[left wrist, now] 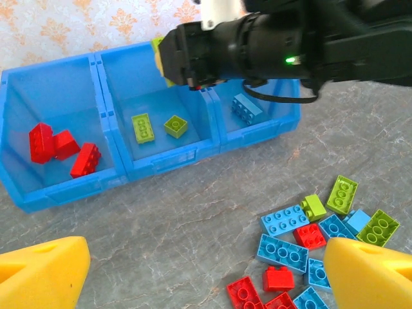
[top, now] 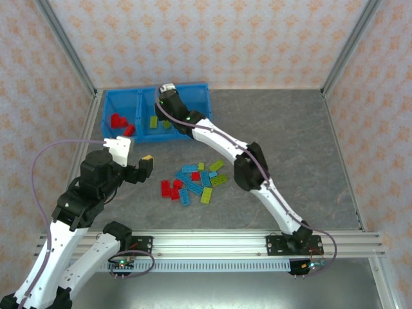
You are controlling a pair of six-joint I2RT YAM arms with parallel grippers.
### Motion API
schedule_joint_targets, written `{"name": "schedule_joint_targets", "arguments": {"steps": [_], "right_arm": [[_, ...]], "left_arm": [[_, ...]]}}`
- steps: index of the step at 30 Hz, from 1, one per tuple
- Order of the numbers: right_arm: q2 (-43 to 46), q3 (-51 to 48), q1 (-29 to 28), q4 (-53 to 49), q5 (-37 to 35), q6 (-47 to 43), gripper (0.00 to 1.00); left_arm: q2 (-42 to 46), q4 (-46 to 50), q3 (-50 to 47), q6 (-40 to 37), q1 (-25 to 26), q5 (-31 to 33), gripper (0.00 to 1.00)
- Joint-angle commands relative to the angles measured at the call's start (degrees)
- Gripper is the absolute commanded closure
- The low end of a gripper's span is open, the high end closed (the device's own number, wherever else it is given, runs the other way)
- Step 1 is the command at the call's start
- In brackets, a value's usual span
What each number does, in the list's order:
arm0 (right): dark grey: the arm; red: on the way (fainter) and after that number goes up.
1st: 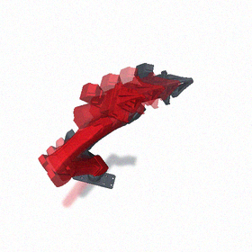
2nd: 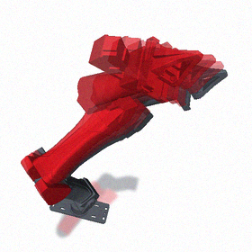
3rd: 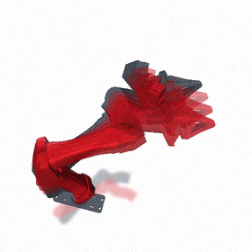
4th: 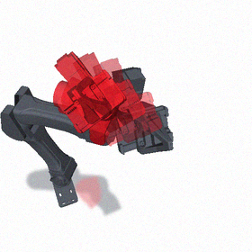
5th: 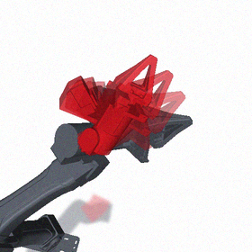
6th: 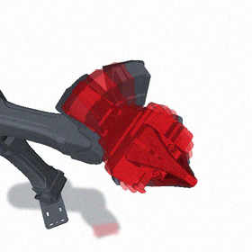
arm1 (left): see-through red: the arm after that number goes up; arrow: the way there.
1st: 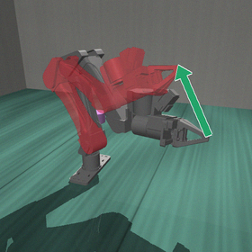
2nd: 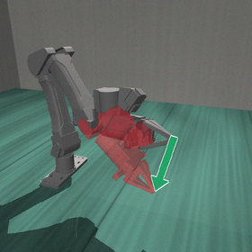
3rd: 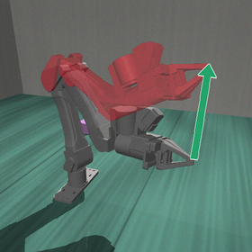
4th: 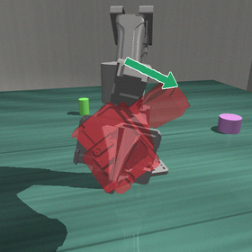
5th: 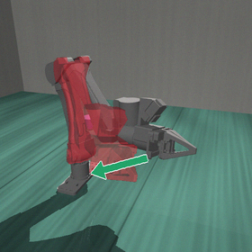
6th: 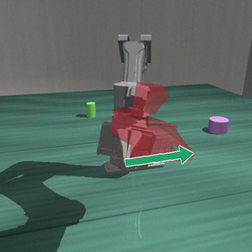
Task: Sort the legos into containers by color
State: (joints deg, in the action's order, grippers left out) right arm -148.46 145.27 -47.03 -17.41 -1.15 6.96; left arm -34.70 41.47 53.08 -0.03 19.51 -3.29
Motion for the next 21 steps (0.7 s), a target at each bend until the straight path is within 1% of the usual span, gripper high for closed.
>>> {"name": "schedule_joint_targets", "arguments": {"steps": [1,2,4,8,10,12,14,16,19,21], "right_arm": [[-5.8,13.7,-0.7,-10.1,-0.6,-5.0,0.62],[-6.1,15.3,-0.6,-10.6,-0.3,-4.9,0.56],[-4.0,14.3,-0.7,-10.3,1.5,-5.1,0.52],[4.2,9.1,-1.1,-11.7,3.2,-4.9,0.52],[8.8,7.2,-1.2,-14.9,4.6,-4.0,0.52],[15.0,3.5,-1.2,-19.0,6.1,-2.8,0.51],[22.9,-4.7,-1.1,-21.7,6.9,-1.3,0.47],[30.5,-13.6,-1.1,-23.5,7.6,-0.2,0.42],[42.7,-27.0,-1.1,-25.8,10.6,0.9,0.36],[50.7,-36.9,-1.1,-25.9,13.8,2.3,0.33]], "left_arm": [[-0.5,-0.6,-0.5,0.5,0.1,1.6,0.06],[-0.5,-0.6,-0.6,0.4,0.1,1.6,0.06],[-1.0,-0.6,-0.6,0.4,0.1,1.7,0.06],[-2.1,-0.1,-0.5,0.6,0.1,3.6,0.05],[-3.3,0.1,-0.3,2.6,0.1,6.4,0.01],[-5.9,2.1,1.2,7.8,0.1,8.6,0.0],[-10.3,6.4,3.6,16.0,0.1,8.6,0.0],[-13.9,7.7,3.5,23.0,0.1,5.8,0.0],[-17.7,5.8,0.6,33.3,0.1,1.7,0.0],[-20.3,3.9,-1.6,37.7,0.2,-1.0,0.02]]}}
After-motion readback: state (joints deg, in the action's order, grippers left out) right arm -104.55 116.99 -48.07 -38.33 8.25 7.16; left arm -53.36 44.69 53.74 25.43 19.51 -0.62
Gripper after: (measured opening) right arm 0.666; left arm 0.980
